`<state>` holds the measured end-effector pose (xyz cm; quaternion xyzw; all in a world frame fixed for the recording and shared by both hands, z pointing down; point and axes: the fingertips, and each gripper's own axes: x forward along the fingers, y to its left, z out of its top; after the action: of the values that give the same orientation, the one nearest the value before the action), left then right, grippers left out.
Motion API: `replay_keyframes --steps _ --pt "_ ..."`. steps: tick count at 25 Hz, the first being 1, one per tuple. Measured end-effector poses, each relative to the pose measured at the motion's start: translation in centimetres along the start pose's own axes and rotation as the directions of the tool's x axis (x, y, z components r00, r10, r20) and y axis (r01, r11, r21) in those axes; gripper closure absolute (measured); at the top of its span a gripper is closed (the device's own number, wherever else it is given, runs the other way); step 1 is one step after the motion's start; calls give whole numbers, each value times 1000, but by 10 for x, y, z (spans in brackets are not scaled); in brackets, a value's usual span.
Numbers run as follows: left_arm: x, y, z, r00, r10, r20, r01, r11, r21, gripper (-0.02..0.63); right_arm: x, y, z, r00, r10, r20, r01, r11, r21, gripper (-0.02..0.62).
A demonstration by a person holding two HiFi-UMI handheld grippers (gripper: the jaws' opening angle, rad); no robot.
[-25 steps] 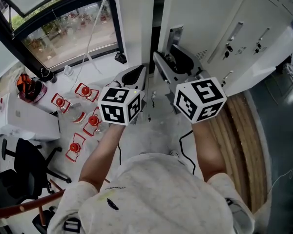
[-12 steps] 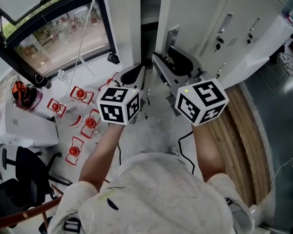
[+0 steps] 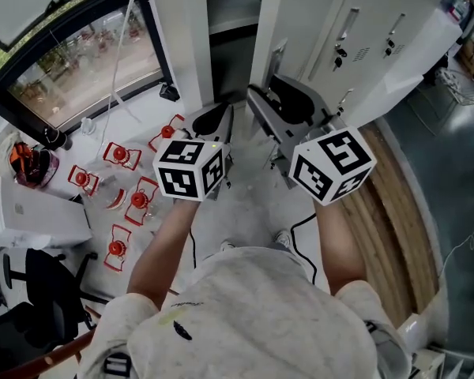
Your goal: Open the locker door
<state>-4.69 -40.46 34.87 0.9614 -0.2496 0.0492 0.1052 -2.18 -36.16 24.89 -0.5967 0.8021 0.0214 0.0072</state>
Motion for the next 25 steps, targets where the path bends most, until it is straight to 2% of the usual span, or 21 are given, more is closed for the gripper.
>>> replay_keyframes --steps 9,25 --pt "8 -23 1 1000 -29 1 29 1000 8 600 -24 -6 0 1000 -14 2 14 1000 3 457" --pt "8 -74 1 1000 20 -9 -19 1000 16 600 -70 -23 4 999 35 25 -36 999 35 462"
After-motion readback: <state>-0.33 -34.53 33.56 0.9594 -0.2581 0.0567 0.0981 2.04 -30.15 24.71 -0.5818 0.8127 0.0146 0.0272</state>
